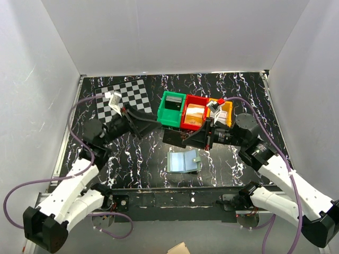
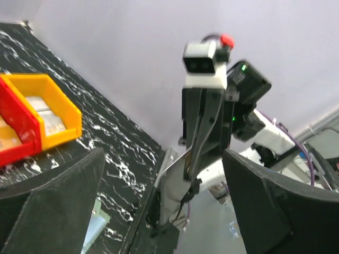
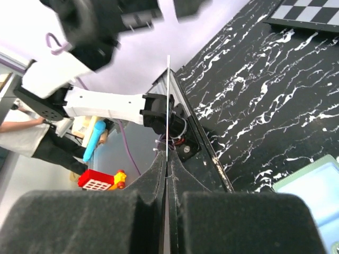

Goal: Take the credit cards out of the card holder
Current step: Place the credit card in the storage box.

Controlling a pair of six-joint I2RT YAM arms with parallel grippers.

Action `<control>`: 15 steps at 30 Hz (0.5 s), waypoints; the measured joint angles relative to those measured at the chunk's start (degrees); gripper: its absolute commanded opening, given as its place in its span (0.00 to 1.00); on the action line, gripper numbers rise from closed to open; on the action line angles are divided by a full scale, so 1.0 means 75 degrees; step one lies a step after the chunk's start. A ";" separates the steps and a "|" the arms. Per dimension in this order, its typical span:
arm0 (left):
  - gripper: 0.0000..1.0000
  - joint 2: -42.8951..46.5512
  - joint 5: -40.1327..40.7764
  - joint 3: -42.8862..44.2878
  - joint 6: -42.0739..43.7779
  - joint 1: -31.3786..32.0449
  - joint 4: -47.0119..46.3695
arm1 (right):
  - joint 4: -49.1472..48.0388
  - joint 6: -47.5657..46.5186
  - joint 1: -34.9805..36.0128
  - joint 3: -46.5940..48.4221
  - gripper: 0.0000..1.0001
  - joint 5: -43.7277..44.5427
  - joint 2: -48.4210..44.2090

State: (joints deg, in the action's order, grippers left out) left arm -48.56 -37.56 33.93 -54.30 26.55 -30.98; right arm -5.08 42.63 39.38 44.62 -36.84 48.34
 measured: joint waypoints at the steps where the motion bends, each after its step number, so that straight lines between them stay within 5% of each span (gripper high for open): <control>1: 0.98 0.0012 -0.0137 0.0516 0.0286 -0.0210 0.0697 | 0.0300 -0.0181 -0.0006 0.0102 0.01 0.0000 -0.0012; 5: 0.97 -0.0548 -0.0761 0.2736 0.1641 -0.0501 0.2815 | 0.1542 -0.0935 -0.0006 0.0577 0.01 -0.0026 0.0076; 10: 0.78 -0.1539 -0.1655 0.4736 0.3107 -0.0501 0.4913 | 0.2984 -0.1906 -0.0006 0.1183 0.01 -0.0003 0.0230; 15: 0.77 -0.1824 -0.1591 0.4197 0.4709 -0.0137 0.6030 | 0.3730 -0.2926 0.0041 0.1163 0.01 0.0166 0.0032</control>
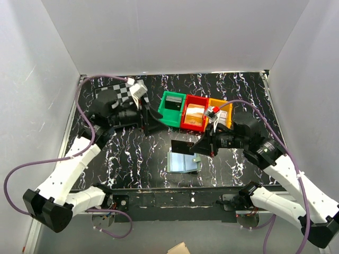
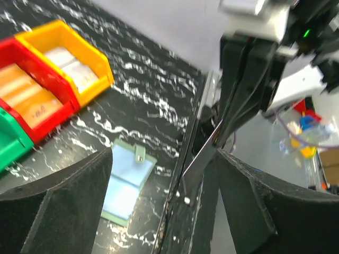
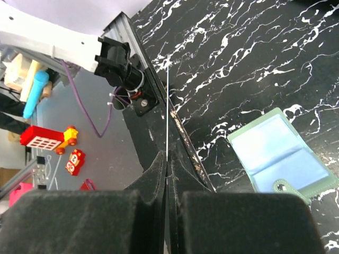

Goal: Take the credit cards out of the card holder
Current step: Place the credit card in the storage box.

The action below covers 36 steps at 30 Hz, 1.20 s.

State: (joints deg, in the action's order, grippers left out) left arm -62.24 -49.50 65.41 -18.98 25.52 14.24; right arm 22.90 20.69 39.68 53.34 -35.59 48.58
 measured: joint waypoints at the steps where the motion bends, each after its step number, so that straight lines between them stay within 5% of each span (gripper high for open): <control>1: 0.77 0.0026 0.0050 -0.0204 0.0271 0.0143 0.0152 | 0.0070 -0.0166 0.0023 -0.0035 0.01 0.0050 -0.0096; 8: 0.72 -0.0175 -0.0831 -0.0023 0.1431 0.0463 0.0734 | 0.0886 -0.1084 0.0070 0.0312 0.01 -0.0251 0.0041; 14: 0.52 -0.0898 -0.0938 0.1035 0.2547 0.1212 0.1652 | 0.1195 -0.1303 0.0070 0.0527 0.01 -0.0629 0.0676; 28: 0.35 -0.3054 -0.0029 0.3069 0.4832 0.2943 0.4928 | 0.1367 -0.1306 0.0070 0.0527 0.01 -0.1169 0.0688; 36: 0.29 -0.3028 0.0283 0.3089 0.5117 0.3115 0.5351 | 0.1416 -0.1326 0.0070 0.0527 0.01 -0.1166 0.0673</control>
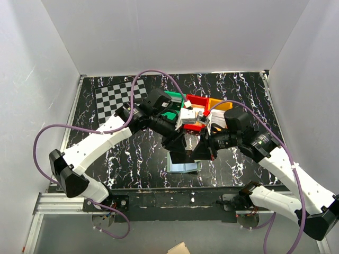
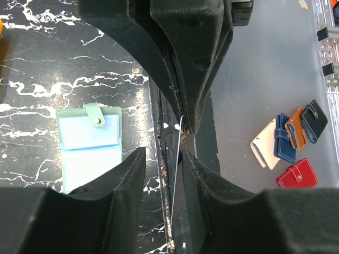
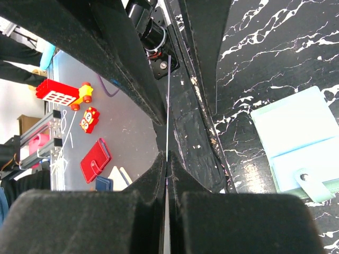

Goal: Take the credit cards out of the card holder
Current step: Place the credit card in the storage box.

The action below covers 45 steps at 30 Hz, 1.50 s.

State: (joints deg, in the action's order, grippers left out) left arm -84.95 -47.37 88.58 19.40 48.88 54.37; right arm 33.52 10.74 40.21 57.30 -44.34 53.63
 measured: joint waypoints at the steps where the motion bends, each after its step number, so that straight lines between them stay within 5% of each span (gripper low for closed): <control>1: 0.25 0.0023 0.0017 -0.0003 0.0017 -0.0003 0.0012 | 0.0003 0.0000 0.0000 0.0000 0.01 0.0000 -0.0003; 4: 0.17 0.0047 0.0012 -0.0047 0.0020 0.0000 0.0006 | 0.0006 -0.0003 0.0000 -0.0003 0.01 0.0029 -0.0015; 13: 0.24 0.0058 0.0003 -0.0134 -0.0009 0.0006 -0.0006 | 0.0058 -0.0003 0.0000 -0.0026 0.01 0.0087 -0.0020; 18: 0.17 0.0058 0.0000 -0.0154 -0.0015 0.0006 -0.0038 | 0.0061 -0.0006 0.0000 -0.0029 0.01 0.0093 -0.0023; 21: 0.00 0.0064 -0.0012 -0.0219 -0.0064 0.0006 -0.0079 | 0.0058 -0.0009 -0.0003 -0.0073 0.01 0.0125 -0.0026; 24: 0.00 0.0070 -0.0061 -0.0256 -0.0111 0.0015 -0.0064 | 0.0061 -0.0038 -0.0009 -0.0125 0.01 0.0201 -0.0029; 26: 0.00 0.0076 -0.0079 -0.0262 -0.0111 0.0015 -0.0070 | 0.0052 -0.0058 -0.0009 -0.0125 0.10 0.0230 -0.0035; 27: 0.00 0.0079 -0.0079 -0.0262 -0.0125 0.0015 -0.0082 | 0.0052 -0.0058 -0.0009 -0.0125 0.39 0.0230 -0.0038; 30: 0.00 0.0149 0.0009 -0.0376 -0.0221 -0.0006 -0.0239 | 0.0029 0.0032 -0.0009 -0.0125 0.61 0.0277 -0.0044; 38: 0.00 0.0743 0.0117 -0.1373 -0.1218 -0.1288 -0.1291 | 0.0315 0.0262 -0.0041 -0.0125 0.63 0.1154 -0.0612; 45: 0.00 0.1547 0.1600 -0.1763 -0.2375 -0.1603 -0.2294 | 0.0583 0.0402 -0.0058 -0.0111 0.59 0.1900 -0.1437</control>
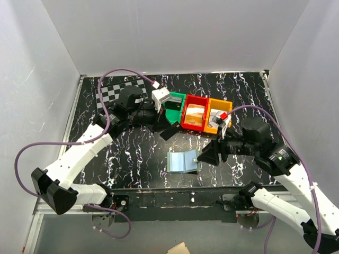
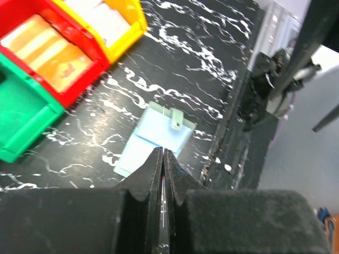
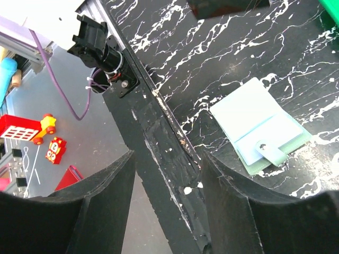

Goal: Take the credit cards out of the card holder
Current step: Place the credit card in the storage box.

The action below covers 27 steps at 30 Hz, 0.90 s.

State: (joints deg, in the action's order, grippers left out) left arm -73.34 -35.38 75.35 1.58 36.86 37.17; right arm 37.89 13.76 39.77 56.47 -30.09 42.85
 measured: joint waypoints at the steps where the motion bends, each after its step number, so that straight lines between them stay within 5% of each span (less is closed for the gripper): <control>1: 0.00 0.0058 0.0219 0.0000 -0.0070 0.0003 -0.0119 | 0.0020 0.0006 0.0000 0.0003 0.59 0.0058 -0.0082; 7: 0.00 0.0085 0.1169 -0.0408 0.0446 0.0000 -0.0772 | 0.0216 0.0149 0.0000 0.0003 0.56 0.0271 -0.0393; 16: 0.00 0.0026 0.0953 -0.1591 0.3159 -0.0140 -0.1784 | 0.0358 0.0376 0.0000 0.0003 0.53 0.0213 -0.0600; 27: 0.00 -0.2885 -0.0431 0.1349 0.4908 -0.1839 -0.1693 | 0.0248 0.0589 0.0000 -0.0175 0.51 0.0187 -0.0662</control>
State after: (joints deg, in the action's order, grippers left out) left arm -94.98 -38.61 85.47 38.39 23.07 24.47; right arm 39.75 18.17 39.77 55.16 -28.69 37.89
